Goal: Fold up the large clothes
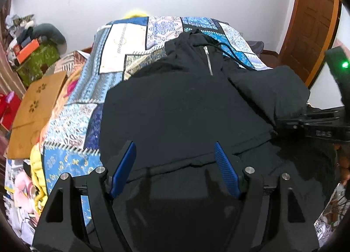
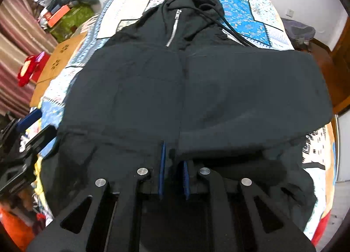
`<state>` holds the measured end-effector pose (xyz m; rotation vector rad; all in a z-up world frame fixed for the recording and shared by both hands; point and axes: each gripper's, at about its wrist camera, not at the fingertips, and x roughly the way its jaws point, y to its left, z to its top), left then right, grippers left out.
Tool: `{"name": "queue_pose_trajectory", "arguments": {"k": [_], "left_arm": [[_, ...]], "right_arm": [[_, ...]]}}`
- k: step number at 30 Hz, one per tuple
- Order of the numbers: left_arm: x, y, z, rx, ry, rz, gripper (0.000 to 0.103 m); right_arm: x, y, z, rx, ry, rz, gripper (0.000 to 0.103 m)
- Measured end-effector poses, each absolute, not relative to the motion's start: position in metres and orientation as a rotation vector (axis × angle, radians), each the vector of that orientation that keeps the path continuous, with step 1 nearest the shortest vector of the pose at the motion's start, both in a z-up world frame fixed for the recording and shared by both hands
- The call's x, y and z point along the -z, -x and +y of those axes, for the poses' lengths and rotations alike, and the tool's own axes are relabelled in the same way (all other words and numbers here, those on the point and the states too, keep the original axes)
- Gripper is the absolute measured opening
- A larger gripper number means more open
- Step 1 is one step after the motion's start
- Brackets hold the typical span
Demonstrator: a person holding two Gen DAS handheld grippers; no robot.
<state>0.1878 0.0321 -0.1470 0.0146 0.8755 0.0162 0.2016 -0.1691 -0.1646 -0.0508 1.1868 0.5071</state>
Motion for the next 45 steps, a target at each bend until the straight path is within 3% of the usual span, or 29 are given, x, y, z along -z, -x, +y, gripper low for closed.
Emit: {"name": "queue_pose_trajectory", "arguments": {"k": [5,7,9,16,23,29,37,38,40,43,45], "left_arm": [[0.123,-0.196,0.008,0.011,-0.062,0.804,0.073],[0.116,-0.203,-0.006,0.04,-0.085,0.792,0.073],[0.111,-0.212,-0.026,0.08,-0.116,0.785,0.073],[0.121,-0.24,-0.11,0.231,-0.264,0.797,0.079],[0.158,-0.264,-0.179,0.328,-0.446,0.863,0.08],[0.185,-0.283,-0.194,0.403,-0.454,0.97,0.08],[0.19,-0.31,-0.184,0.419,-0.32,1.002,0.083],[0.187,-0.309,-0.183,0.408,-0.322,0.981,0.082],[0.179,-0.31,-0.183,0.368,-0.347,0.923,0.059],[0.168,-0.309,-0.175,0.354,-0.342,0.892,0.04],[0.158,-0.307,-0.165,0.333,-0.328,0.868,0.033]], "right_arm": [[0.131,-0.19,-0.192,-0.526,0.046,1.108,0.018],[0.12,-0.184,-0.213,-0.484,0.048,1.042,0.034],[0.11,-0.179,-0.233,-0.441,0.034,0.993,0.043],[0.1,-0.181,-0.283,-0.287,0.018,0.894,0.046],[0.136,-0.201,-0.302,-0.2,-0.012,0.959,0.046],[0.175,-0.209,-0.308,-0.194,-0.058,1.052,0.046],[0.186,-0.207,-0.315,-0.191,-0.087,1.062,0.05],[0.186,-0.206,-0.314,-0.19,-0.078,1.06,0.05],[0.185,-0.204,-0.315,-0.187,-0.068,1.056,0.051],[0.187,-0.203,-0.316,-0.179,-0.075,1.054,0.051],[0.187,-0.202,-0.316,-0.176,-0.077,1.054,0.051]]}}
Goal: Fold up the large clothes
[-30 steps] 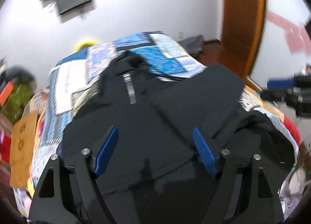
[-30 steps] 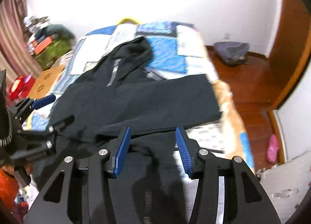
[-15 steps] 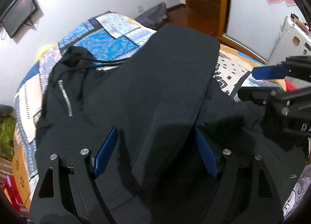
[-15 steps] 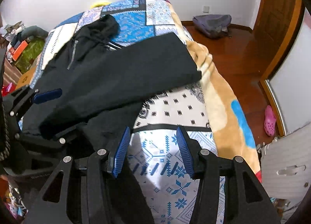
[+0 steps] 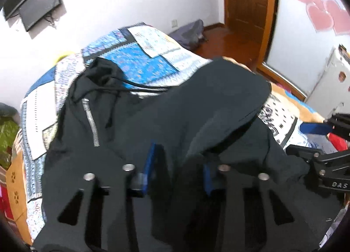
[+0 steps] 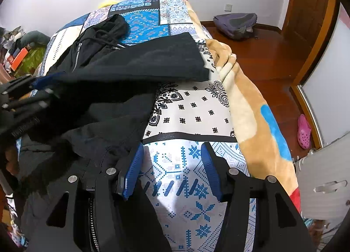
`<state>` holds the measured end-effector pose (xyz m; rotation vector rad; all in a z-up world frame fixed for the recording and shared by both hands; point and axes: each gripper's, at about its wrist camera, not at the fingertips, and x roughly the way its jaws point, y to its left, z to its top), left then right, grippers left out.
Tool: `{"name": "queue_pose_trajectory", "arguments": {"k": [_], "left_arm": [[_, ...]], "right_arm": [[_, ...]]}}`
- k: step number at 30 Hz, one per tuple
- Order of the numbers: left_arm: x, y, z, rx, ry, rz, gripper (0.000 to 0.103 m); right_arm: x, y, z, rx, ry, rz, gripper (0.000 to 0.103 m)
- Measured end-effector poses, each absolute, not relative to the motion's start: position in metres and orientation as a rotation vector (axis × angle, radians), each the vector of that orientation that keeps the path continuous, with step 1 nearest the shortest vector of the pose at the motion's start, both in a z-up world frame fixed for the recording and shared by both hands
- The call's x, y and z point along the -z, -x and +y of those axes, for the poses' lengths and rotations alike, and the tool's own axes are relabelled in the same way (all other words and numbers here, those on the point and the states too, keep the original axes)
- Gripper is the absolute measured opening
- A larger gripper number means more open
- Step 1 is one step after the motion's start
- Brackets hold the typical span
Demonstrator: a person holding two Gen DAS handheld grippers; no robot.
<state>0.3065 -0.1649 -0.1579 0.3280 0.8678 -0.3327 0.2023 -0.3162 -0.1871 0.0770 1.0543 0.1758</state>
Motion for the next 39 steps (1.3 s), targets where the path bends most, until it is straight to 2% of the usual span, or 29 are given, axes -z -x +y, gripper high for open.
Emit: {"name": "queue_pose_trajectory", "arguments": {"k": [4,11,15,17,23,28,35,39], "left_arm": [[0.139,-0.302,-0.135,0.283,-0.279,0.826,0.032],[0.144,-0.288,-0.072,0.244,-0.148,0.904,0.035],[0.172,-0.269,-0.05,0.233,-0.099,0.981,0.052],[0.186,-0.259,-0.048,0.233,-0.107,1.021,0.056],[0.182,-0.255,-0.064,0.242,-0.185,1.03,0.058],[0.16,-0.266,-0.091,0.305,-0.186,0.985,0.065],[0.184,-0.293,-0.143,0.428,-0.244,1.091,0.065],[0.198,-0.303,-0.165,0.422,-0.317,1.076,0.065]], "right_arm": [[0.187,-0.202,-0.314,-0.169,-0.06,1.052,0.051],[0.188,-0.202,-0.311,-0.158,-0.047,1.053,0.051],[0.186,-0.203,-0.31,-0.153,-0.033,1.062,0.051],[0.184,-0.205,-0.308,-0.157,-0.021,1.07,0.051],[0.161,-0.209,-0.304,-0.177,-0.035,1.026,0.051],[0.146,-0.212,-0.294,-0.222,-0.067,0.971,0.052],[0.17,-0.219,-0.283,-0.236,-0.055,1.027,0.052],[0.182,-0.216,-0.288,-0.246,-0.091,1.036,0.055]]}}
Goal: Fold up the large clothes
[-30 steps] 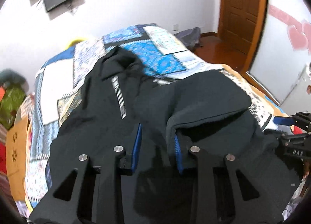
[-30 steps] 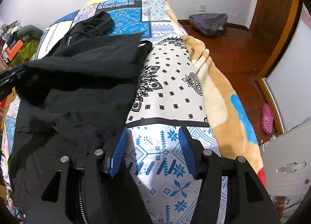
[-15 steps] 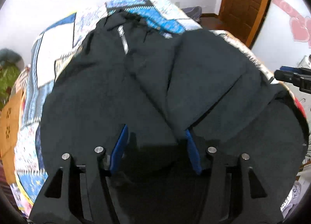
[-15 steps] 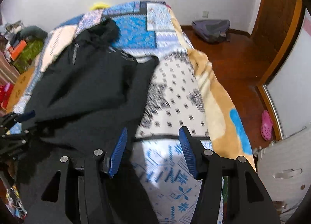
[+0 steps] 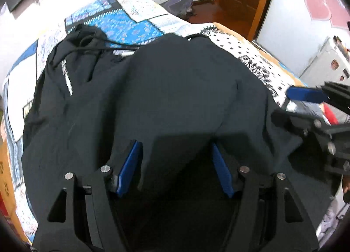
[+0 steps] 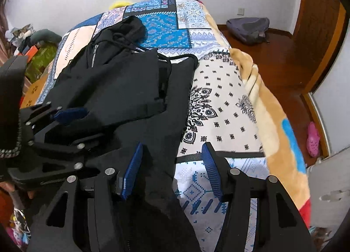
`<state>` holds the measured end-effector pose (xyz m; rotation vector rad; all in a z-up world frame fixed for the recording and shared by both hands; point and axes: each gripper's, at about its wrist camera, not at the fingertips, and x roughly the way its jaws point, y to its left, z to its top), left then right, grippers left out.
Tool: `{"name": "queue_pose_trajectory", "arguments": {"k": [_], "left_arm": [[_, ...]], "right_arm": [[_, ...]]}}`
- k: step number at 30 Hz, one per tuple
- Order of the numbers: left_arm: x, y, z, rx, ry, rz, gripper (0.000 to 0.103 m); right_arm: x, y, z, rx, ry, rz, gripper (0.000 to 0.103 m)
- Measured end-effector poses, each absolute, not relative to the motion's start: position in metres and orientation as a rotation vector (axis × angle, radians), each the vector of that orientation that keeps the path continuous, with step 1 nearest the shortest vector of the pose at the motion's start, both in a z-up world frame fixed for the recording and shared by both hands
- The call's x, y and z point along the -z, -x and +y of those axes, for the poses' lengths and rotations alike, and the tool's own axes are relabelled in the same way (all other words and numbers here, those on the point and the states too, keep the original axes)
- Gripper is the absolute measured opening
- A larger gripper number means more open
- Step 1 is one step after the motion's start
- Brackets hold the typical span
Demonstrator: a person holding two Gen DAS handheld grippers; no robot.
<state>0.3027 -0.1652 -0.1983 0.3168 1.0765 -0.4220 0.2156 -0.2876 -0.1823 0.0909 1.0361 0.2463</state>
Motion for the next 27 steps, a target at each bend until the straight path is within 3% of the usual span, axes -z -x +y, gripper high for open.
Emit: {"name": "queue_pose_trajectory", "arguments": {"k": [5,6,10,13,22,27], "left_arm": [[0.2,-0.323,-0.169,0.404,-0.261,1.075,0.065],[0.2,-0.326,-0.169,0.401,-0.255,1.072,0.061],[0.197,-0.334,-0.169,0.367,-0.257,1.043,0.022],[0.182,-0.332,-0.156,0.345,-0.235,0.995,0.012],[0.118,-0.303,-0.057,0.272,0.01,0.838,0.009],[0.108,-0.286,0.001,0.242,0.152,0.815,0.009]], "right_arm": [[0.184,-0.215,-0.287,-0.252,-0.084,1.035,0.058],[0.183,-0.214,-0.285,-0.251,-0.076,1.034,0.058],[0.184,-0.211,-0.283,-0.248,-0.056,1.024,0.058],[0.184,-0.21,-0.283,-0.245,-0.056,1.025,0.059],[0.183,-0.211,-0.278,-0.219,-0.03,1.041,0.058],[0.184,-0.209,-0.273,-0.196,-0.002,1.034,0.058]]}}
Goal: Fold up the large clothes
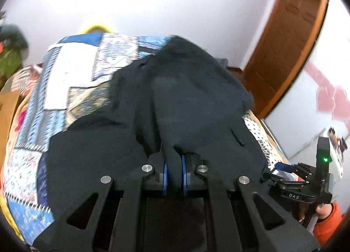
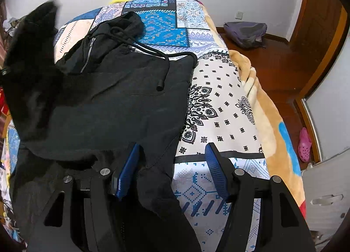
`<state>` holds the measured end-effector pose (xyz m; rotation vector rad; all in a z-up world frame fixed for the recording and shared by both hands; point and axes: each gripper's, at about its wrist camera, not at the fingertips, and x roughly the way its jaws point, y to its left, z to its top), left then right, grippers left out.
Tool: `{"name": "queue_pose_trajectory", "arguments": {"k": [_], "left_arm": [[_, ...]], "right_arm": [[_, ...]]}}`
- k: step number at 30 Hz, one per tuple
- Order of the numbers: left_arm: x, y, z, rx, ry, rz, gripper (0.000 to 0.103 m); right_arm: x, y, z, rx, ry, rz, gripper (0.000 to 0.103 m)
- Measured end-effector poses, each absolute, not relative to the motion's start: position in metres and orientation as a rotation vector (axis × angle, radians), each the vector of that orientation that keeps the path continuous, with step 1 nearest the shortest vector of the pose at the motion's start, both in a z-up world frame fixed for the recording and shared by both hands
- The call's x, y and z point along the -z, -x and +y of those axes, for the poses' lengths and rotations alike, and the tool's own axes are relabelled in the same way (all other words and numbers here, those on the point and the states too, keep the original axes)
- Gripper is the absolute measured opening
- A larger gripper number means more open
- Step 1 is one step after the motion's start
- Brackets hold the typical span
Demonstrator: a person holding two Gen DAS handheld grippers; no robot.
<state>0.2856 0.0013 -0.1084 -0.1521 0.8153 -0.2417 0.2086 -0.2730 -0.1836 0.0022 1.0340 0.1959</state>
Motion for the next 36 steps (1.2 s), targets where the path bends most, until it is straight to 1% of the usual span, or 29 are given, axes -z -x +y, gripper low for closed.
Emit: {"name": "queue_pose_trajectory", "arguments": {"k": [3,7,9,21,23,25,28,33,36], "left_arm": [[0.114,-0.274,0.023,0.172,0.122,0.814,0.009],[0.138,-0.262,0.049,0.133,0.136,0.874,0.02],[0.152,-0.255,0.061,0.118,0.156,0.902,0.022],[0.211,-0.207,0.123,0.016,0.276,0.99,0.022],[0.213,-0.199,0.126,-0.006,0.259,0.986,0.028],[0.215,-0.194,0.128,-0.037,0.233,0.984,0.037],[0.213,-0.189,0.129,-0.071,0.163,0.986,0.043],[0.199,-0.188,0.131,-0.106,0.058,0.972,0.043],[0.181,-0.192,0.133,-0.134,0.025,0.933,0.043]], "right_arm": [[0.184,-0.209,-0.273,-0.182,-0.001,1.037,0.058],[0.184,-0.207,-0.27,-0.168,0.01,1.036,0.058],[0.184,-0.207,-0.269,-0.161,0.014,1.036,0.058],[0.183,-0.205,-0.266,-0.133,0.023,1.043,0.058],[0.183,-0.205,-0.266,-0.131,0.023,1.046,0.058],[0.181,-0.206,-0.265,-0.133,0.032,1.054,0.059],[0.175,-0.208,-0.262,-0.142,0.056,1.063,0.059],[0.152,-0.209,-0.252,-0.209,0.064,1.017,0.059],[0.133,-0.214,-0.244,-0.266,0.047,0.972,0.059]]}}
